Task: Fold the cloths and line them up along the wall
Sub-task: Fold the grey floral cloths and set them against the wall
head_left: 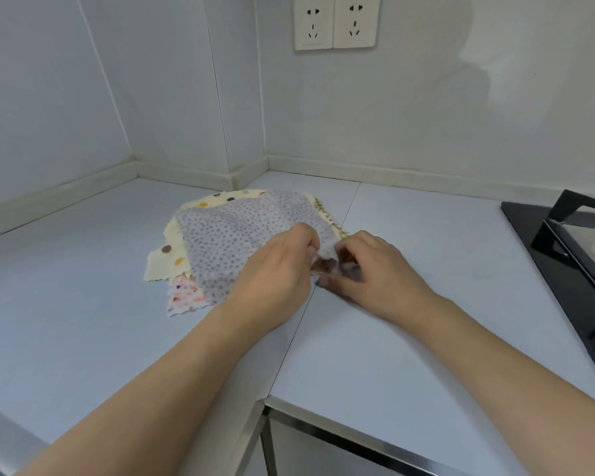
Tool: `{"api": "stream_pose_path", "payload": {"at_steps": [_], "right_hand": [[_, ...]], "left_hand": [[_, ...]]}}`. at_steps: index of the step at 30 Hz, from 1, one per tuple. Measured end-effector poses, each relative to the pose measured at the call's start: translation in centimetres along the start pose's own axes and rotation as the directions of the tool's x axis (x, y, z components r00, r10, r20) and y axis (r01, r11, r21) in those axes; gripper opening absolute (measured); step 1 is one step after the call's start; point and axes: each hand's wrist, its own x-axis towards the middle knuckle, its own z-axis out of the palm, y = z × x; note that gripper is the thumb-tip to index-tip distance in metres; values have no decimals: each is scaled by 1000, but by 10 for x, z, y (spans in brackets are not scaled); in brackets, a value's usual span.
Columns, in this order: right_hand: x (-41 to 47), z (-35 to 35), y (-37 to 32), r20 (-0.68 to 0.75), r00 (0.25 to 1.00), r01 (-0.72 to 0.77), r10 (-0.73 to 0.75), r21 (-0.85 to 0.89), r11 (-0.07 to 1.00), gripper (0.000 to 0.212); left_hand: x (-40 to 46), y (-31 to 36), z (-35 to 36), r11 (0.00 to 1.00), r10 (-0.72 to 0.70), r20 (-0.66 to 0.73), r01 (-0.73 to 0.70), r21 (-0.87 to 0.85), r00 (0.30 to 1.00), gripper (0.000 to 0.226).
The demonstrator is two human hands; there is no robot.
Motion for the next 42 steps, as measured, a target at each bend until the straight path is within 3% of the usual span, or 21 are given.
{"api": "stream_pose_path", "payload": {"at_steps": [6,10,13,18,21,22,25,27,29,31,33,37,39,42], "right_hand": [[-6,-8,-4,-217,976,10,-10,-3,1000,23],[-24,-34,-10,-282,959,22,-11,38,999,17],[-34,-70,-27,-370,928,26,51,199,980,14],[-50,-166,-50,-429,853,69,298,659,749,24],[-63,-220,-55,-315,877,116,364,873,474,25],[-67,-232,-55,-265,891,86,368,896,435,24],[-73,-244,-43,-176,902,-50,394,864,500,23],[-72,-233,-27,-139,895,-166,423,777,608,20],[-68,-210,-2,-144,888,-265,436,614,743,21],[-65,-185,21,-160,886,-318,435,472,822,23],[-62,-169,31,-179,872,-340,456,448,827,19],[-59,-157,27,-259,850,-320,458,436,841,37],[-70,-149,19,-259,869,-317,422,363,876,33],[-107,-124,16,-207,934,-260,290,160,952,26]], "left_hand": [[2,12,-11,998,38,25,-37,-51,999,7],[0,30,-30,989,49,40,-54,138,998,9],[6,60,-52,992,-39,40,33,121,998,4],[25,112,-111,969,-132,213,171,-178,968,12],[30,140,-141,849,-163,339,307,-430,927,27],[31,147,-146,818,-178,351,337,-467,919,27],[34,156,-144,812,-211,453,413,-412,866,15],[38,150,-131,833,-231,551,456,-314,802,6],[44,135,-107,880,-271,568,440,-182,777,15],[49,118,-82,923,-302,502,381,-60,810,19],[51,103,-66,949,-285,378,314,-16,881,24],[40,85,-52,995,-78,142,68,69,987,32],[23,78,-48,990,10,120,-27,139,993,34],[-14,60,-34,962,36,221,-94,257,975,37]]}}
